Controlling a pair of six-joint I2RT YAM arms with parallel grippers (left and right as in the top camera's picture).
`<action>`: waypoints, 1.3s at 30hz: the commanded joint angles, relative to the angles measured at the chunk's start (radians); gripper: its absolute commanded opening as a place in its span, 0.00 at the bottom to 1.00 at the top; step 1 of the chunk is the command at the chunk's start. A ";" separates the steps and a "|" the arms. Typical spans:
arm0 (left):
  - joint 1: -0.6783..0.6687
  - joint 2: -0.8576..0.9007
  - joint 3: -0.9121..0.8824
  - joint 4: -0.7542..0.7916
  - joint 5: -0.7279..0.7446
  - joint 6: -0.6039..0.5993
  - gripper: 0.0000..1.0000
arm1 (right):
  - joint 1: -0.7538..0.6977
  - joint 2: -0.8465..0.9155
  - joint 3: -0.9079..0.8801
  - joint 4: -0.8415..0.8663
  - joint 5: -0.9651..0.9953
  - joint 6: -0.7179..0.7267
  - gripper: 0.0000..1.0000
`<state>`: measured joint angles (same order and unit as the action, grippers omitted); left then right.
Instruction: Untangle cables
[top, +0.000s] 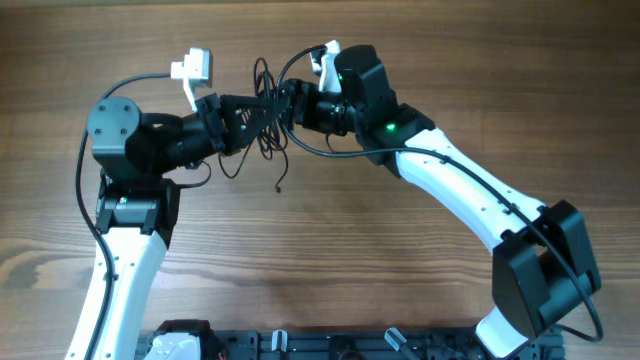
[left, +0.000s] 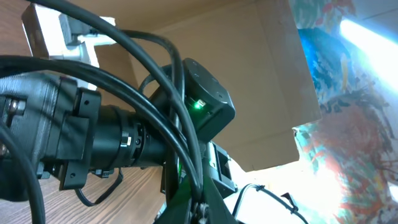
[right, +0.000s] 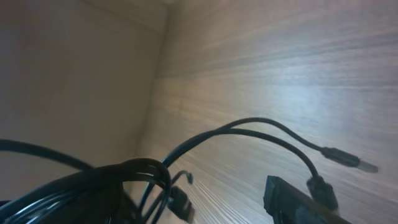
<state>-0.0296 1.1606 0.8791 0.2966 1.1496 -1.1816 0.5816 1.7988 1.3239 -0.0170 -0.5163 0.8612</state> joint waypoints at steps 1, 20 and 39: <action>0.006 0.001 0.011 0.007 0.005 -0.032 0.04 | 0.029 0.063 0.005 0.033 0.040 0.020 0.74; 0.320 -0.001 0.011 0.023 0.065 0.053 0.04 | -0.312 0.101 0.005 -0.705 0.299 -0.235 0.10; 0.179 -0.001 0.011 -0.785 -0.262 0.822 0.29 | -0.378 -0.455 0.034 -0.916 -0.181 -0.584 0.04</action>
<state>0.2676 1.1725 0.8764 -0.4480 0.9272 -0.5594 0.0723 1.3659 1.3437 -0.9478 -0.5793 0.3027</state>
